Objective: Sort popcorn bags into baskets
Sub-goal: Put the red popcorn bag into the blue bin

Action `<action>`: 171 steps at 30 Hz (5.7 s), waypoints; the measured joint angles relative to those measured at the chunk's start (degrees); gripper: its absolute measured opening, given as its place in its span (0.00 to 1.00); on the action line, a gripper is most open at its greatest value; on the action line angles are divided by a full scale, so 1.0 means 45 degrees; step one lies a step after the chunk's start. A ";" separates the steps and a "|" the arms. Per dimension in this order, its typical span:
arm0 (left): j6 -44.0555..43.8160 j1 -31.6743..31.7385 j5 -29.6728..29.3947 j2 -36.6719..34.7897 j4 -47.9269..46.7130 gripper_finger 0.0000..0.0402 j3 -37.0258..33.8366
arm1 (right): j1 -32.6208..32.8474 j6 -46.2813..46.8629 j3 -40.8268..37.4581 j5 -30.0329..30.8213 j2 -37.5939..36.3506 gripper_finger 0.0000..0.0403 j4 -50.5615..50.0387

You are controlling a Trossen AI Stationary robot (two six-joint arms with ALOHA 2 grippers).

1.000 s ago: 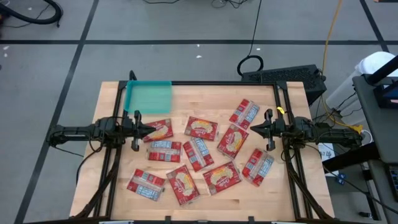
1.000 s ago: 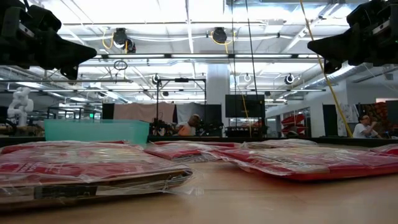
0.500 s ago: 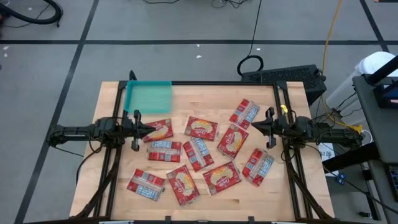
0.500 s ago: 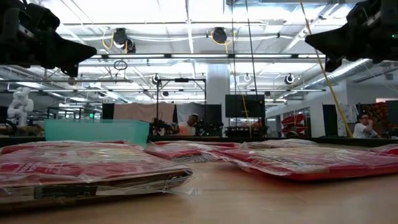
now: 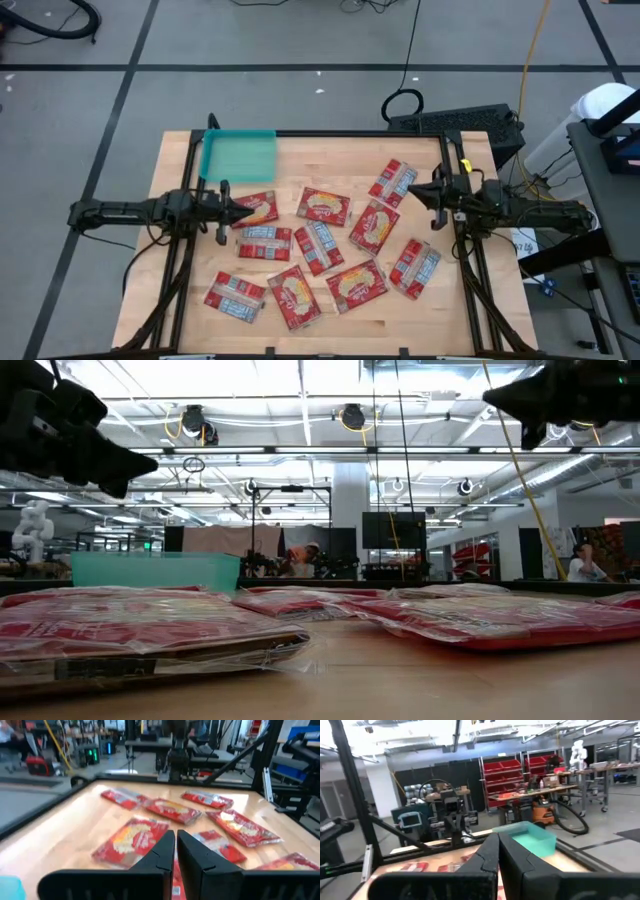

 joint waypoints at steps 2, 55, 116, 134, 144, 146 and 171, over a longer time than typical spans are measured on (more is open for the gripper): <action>-0.0181 0.0000 0.0000 0.0271 0.0009 0.06 0.0000 | 0.0000 -0.0214 0.0765 0.0211 0.0601 0.00 -0.0155; -0.1295 -0.0015 -0.0639 0.3718 -0.4187 0.06 0.7052 | -0.1262 -0.0179 1.1617 -0.1479 1.1598 0.00 -1.0523; -0.5311 0.0097 -0.0986 1.2309 -0.2890 0.06 1.0414 | -0.5663 0.8785 0.2517 -0.5648 1.2840 0.54 -0.6590; -0.5038 0.0094 -0.1262 1.2309 -0.2919 0.06 1.0414 | -0.4196 0.9457 0.2244 -0.5159 1.2905 0.26 -0.6112; -0.4738 0.0092 -0.2141 1.2309 -0.2919 0.06 1.0414 | -0.3726 0.9972 0.2190 -0.6140 1.2968 0.01 -0.5220; -0.5034 0.0095 -0.2529 1.2339 -0.2909 0.06 1.0409 | -0.3615 1.0056 0.2190 -0.6745 1.2946 0.00 -0.4874; -0.6509 -0.0854 -0.0674 1.9293 0.4783 0.06 1.1707 | -0.3939 0.9307 0.3977 -0.6681 1.4165 0.25 -0.3967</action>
